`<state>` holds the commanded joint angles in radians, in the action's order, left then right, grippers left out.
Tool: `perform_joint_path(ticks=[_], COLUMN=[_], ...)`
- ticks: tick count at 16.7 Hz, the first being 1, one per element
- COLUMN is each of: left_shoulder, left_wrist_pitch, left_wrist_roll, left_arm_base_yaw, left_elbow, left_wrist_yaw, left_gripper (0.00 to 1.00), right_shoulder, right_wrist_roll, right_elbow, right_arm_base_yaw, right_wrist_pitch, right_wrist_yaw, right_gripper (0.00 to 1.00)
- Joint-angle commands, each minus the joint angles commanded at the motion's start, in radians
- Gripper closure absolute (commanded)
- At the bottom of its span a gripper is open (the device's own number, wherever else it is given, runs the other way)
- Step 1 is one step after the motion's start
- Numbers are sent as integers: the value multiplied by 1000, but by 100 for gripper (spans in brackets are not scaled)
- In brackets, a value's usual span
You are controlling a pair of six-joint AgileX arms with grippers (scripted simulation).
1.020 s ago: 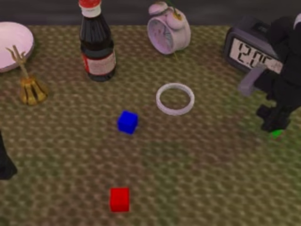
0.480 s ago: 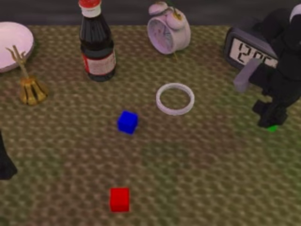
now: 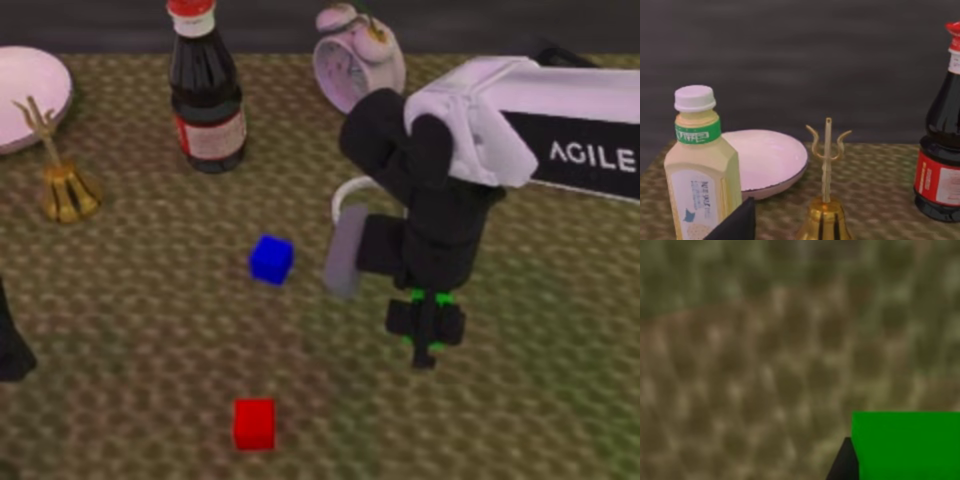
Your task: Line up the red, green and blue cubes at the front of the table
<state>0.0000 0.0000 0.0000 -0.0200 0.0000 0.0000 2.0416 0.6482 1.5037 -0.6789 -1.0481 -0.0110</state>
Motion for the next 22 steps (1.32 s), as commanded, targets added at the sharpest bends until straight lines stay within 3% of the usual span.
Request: perform_joint_path(ticks=[3, 6, 13, 22], left_shoulder=[0, 0, 0, 0], left_wrist_pitch=[0, 0, 0, 0], left_wrist_roll=[0, 0, 0, 0], left_arm_base_yaw=[0, 0, 0, 0], left_elbow=[0, 0, 0, 0], left_wrist_yaw=[0, 0, 0, 0], left_gripper=[0, 0, 0, 0], right_shoulder=[-13, -27, -19, 66], right_wrist_roll=[-13, -22, -23, -26], right_elbow=[6, 10, -4, -143], right_arm_base_yaw=[-170, -255, -261, -264], right_wrist_pitch=[-13, -16, 1, 232], right_wrist_yaw=[-1, 1, 1, 2], right_gripper=[100, 100, 100, 100])
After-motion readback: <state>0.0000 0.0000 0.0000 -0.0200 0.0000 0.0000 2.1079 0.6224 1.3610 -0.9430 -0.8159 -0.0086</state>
